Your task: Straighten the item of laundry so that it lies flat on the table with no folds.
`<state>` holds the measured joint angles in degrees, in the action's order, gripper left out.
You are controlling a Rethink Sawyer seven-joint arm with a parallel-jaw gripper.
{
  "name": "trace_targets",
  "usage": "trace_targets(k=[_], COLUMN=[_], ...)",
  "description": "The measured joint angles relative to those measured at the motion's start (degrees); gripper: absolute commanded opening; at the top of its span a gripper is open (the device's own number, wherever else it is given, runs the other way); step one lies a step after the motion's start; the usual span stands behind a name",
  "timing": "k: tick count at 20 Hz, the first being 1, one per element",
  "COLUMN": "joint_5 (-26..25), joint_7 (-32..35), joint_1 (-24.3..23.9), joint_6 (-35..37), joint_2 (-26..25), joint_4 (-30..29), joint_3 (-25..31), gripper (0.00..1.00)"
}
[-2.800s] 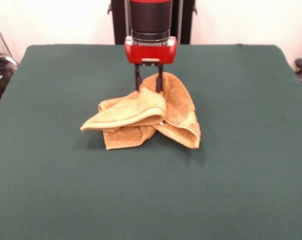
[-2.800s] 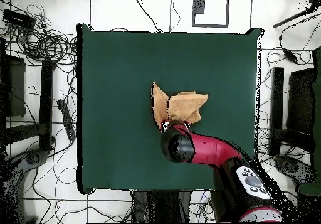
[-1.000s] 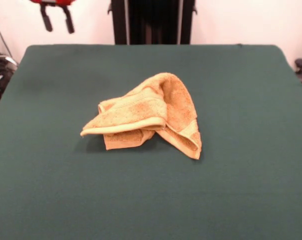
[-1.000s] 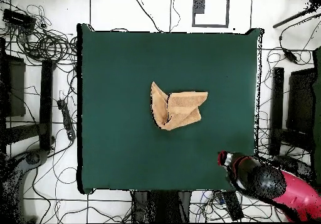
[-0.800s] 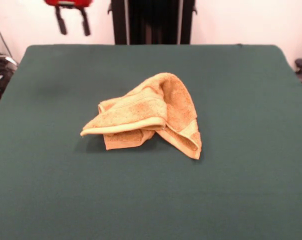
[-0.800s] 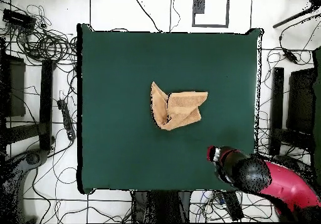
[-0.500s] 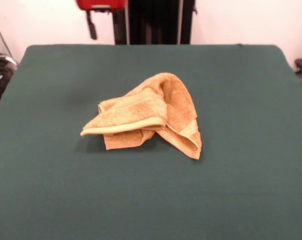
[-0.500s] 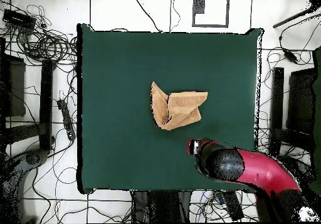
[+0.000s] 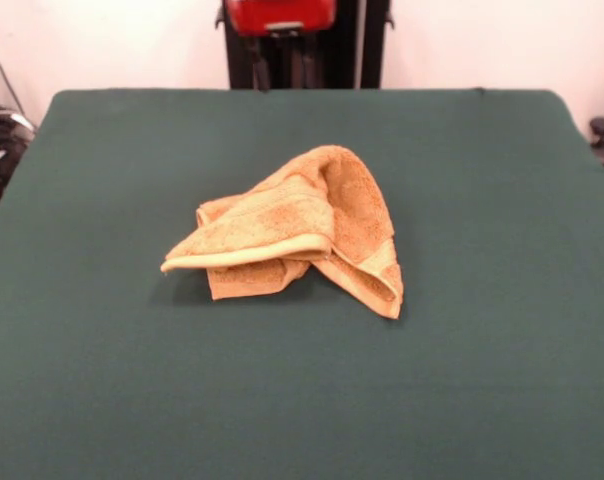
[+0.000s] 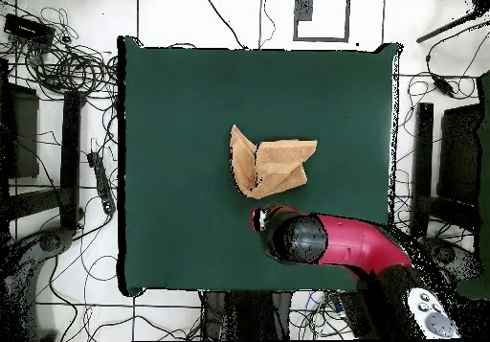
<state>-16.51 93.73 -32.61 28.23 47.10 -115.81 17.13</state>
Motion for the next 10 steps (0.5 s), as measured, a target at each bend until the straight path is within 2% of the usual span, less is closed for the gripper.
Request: trace_targets(k=[10], joint_5=[3.23], joint_7=[0.76], joint_1=[7.74], joint_6=[-5.81], joint_2=[-8.56], joint_4=[1.29], joint_3=[-3.5], gripper=[1.0])
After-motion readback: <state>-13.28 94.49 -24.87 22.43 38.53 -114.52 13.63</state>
